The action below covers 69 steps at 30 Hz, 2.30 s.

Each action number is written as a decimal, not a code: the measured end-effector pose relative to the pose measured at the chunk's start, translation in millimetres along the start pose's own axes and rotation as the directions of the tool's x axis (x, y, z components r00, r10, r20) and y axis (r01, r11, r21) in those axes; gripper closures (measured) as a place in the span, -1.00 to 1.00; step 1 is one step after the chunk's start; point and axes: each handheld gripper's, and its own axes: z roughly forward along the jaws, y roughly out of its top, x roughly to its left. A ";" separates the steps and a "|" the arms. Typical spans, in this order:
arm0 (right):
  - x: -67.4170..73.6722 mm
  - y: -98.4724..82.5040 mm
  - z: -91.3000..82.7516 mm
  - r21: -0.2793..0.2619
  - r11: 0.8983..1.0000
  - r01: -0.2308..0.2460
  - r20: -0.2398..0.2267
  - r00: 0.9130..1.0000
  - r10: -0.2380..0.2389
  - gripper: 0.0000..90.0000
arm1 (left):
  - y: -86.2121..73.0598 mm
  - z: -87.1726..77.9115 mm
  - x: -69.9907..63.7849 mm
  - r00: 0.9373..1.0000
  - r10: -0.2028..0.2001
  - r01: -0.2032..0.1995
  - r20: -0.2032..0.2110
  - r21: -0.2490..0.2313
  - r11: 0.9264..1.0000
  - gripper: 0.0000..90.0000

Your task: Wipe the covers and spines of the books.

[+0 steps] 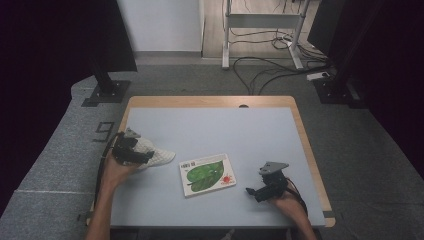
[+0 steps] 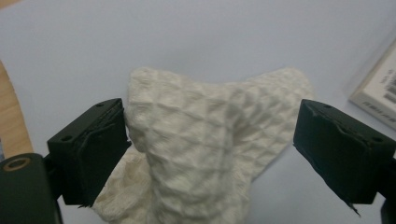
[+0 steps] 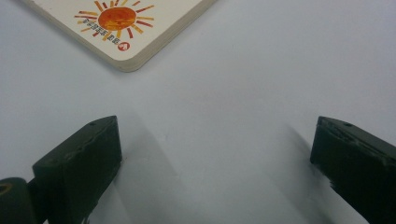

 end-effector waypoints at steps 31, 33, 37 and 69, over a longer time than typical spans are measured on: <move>0.3 -0.2 -0.2 -0.002 1.000 0.001 0.002 1.000 -0.001 -0.96 | -8.4 -12.7 -5.6 0.993 -0.023 0.030 0.115 -0.053 0.998 0.50; 0.4 -0.2 -0.2 -0.002 1.000 0.001 0.002 1.000 -0.001 -0.96 | -4.3 -17.2 -10.4 0.993 -0.006 0.014 0.121 -0.064 0.998 0.50; 0.4 -0.2 -0.2 -0.003 1.000 0.002 0.002 1.000 -0.002 -0.96 | 3.3 -21.3 -21.7 0.991 0.024 -0.013 0.133 -0.083 0.996 0.50; 0.7 -0.4 -0.4 -0.006 1.000 0.005 0.001 1.000 -0.005 -0.94 | 27.7 27.7 -98.5 0.962 0.148 -0.136 0.231 -0.068 0.988 0.49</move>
